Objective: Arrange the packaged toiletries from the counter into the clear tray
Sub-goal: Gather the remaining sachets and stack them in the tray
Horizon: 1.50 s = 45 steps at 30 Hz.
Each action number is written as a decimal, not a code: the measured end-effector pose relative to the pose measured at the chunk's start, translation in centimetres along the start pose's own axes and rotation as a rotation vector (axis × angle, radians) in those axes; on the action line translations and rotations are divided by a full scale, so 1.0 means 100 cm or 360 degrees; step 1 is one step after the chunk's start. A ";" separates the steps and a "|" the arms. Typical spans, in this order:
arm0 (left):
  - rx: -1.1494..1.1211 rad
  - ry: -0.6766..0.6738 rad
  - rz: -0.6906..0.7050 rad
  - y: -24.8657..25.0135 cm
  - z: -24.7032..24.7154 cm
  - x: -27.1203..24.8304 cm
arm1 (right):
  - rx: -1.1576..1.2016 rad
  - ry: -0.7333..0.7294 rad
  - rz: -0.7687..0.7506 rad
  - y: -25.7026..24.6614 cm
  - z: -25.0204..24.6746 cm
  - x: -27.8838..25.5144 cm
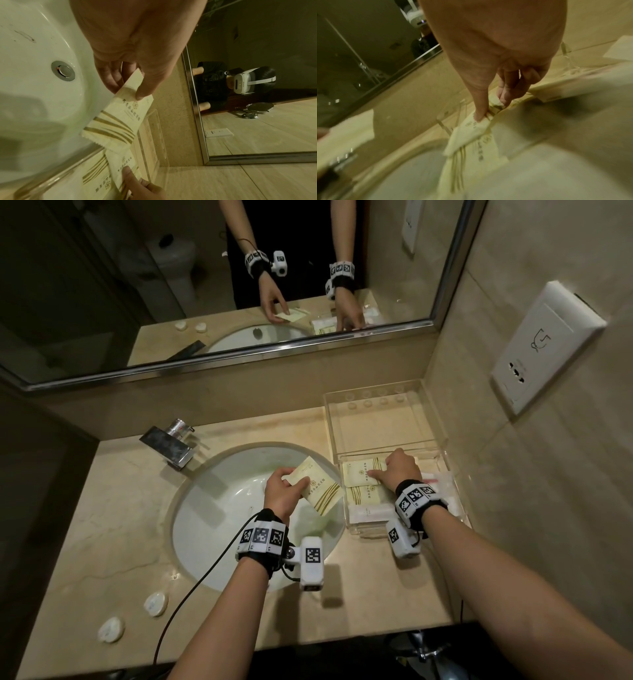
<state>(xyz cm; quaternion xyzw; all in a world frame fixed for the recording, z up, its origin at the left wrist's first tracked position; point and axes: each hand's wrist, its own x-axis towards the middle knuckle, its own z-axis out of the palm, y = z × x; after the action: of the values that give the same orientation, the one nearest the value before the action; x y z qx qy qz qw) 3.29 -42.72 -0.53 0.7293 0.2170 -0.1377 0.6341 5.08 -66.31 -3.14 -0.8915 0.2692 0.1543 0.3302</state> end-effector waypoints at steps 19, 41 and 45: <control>0.0030 0.0008 0.0040 -0.001 0.002 0.000 | 0.0044 -0.0129 -0.0741 -0.011 -0.030 0.013; 0.0050 0.0000 0.0028 -0.003 0.002 0.000 | -0.0472 -0.0013 -0.0853 -0.016 -0.016 0.017; 0.0051 -0.0022 0.0016 -0.005 0.003 -0.001 | -0.0426 0.0315 -0.0908 0.000 0.001 0.009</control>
<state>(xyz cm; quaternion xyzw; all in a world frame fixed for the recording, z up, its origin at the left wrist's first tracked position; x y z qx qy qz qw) 3.01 -43.03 -0.92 0.7394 0.2068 -0.1430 0.6245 5.79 -66.63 -3.63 -0.9771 0.0168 0.0020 0.2123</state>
